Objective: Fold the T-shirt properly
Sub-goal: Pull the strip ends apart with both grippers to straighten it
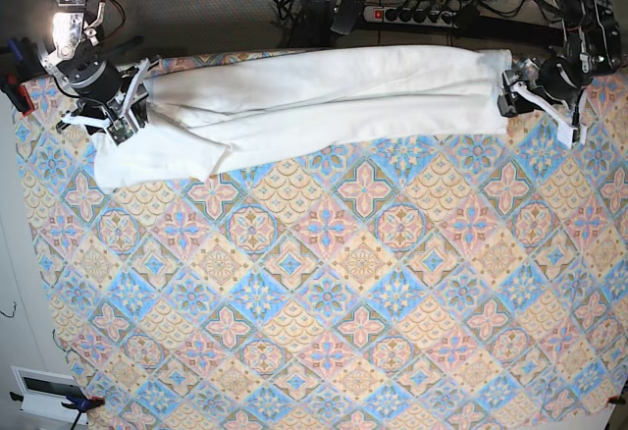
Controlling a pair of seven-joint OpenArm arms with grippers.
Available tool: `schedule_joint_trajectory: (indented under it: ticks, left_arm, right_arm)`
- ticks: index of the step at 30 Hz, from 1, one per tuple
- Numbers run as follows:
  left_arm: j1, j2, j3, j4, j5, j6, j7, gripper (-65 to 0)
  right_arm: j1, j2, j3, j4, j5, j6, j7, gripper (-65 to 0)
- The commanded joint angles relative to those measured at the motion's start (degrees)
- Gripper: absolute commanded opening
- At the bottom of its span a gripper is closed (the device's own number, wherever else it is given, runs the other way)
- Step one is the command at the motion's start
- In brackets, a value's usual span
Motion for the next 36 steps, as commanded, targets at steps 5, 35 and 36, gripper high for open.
schedule_joint_trajectory:
  ticks: [5,35,36]
  left_arm:
    - [-0.28,-2.77,5.75,-5.25,-0.82,-0.14,-0.75,-22.5]
    - [-8.01,-0.3,14.98,-14.39,-2.22,-3.75,-5.23,-65.0]
    - [-8.28,-0.3,12.87,-14.39,-2.22,-3.75,-5.23,-65.0]
  right_arm:
    - [0.16,0.78,0.48,1.05,0.26,-0.52,1.01,-45.5]
    - [0.16,0.78,0.4,1.05,0.26,-0.52,1.01,-45.5]
    - [0.16,0.78,0.4,1.05,0.26,-0.52,1.01,-45.5]
